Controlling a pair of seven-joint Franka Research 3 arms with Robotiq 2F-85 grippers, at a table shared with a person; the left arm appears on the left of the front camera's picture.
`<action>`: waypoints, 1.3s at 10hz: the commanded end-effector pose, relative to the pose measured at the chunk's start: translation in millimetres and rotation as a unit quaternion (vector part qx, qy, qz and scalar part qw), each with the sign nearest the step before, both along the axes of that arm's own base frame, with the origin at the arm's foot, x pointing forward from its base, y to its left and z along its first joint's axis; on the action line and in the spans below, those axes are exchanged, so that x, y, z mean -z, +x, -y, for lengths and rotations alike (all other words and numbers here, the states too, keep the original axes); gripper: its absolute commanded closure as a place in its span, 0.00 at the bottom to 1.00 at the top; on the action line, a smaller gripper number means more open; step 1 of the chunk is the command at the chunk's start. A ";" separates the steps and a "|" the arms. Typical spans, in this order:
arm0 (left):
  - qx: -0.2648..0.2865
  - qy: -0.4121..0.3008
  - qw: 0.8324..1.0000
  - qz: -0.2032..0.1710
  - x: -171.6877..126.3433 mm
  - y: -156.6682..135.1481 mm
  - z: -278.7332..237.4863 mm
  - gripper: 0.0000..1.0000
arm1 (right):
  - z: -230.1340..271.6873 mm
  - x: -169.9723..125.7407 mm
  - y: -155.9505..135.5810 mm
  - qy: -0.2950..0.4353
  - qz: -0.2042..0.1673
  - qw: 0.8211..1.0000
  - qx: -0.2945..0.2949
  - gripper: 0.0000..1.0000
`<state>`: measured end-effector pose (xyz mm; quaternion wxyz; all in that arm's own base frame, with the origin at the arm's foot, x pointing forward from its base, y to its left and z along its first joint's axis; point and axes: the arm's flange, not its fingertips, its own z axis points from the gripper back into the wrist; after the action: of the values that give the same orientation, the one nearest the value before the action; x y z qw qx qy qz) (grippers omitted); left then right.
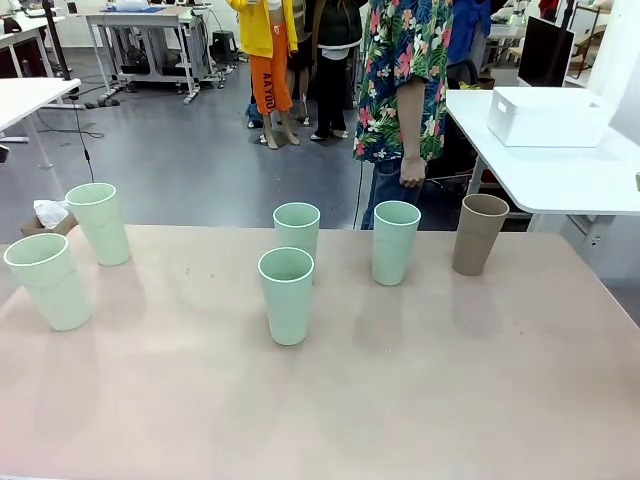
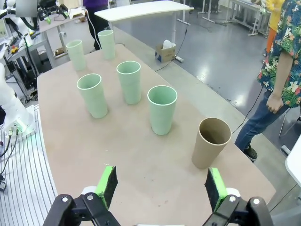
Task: Stack the cups and store them in the basket.
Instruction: Pick up two Reusable plastic cups , one in each hand.
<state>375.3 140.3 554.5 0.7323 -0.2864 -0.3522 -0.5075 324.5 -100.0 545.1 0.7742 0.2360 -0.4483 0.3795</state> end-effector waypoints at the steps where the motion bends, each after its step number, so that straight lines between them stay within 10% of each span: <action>1: 0.005 -0.005 1.000 0.004 -0.2 -0.6 -0.5 0.00 | 1.3 -1.5 0.8 0.005 0.012 1.000 -0.006 0.00; 13: 0.005 -0.005 1.000 0.004 -0.2 -0.6 -0.5 0.00 | 1.3 -1.5 0.8 0.005 0.012 1.000 -0.006 0.00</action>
<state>375.1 140.6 554.5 0.7325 -0.2863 -0.3523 -0.5073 323.8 -100.4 545.6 0.7746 0.2363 -0.4480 0.3786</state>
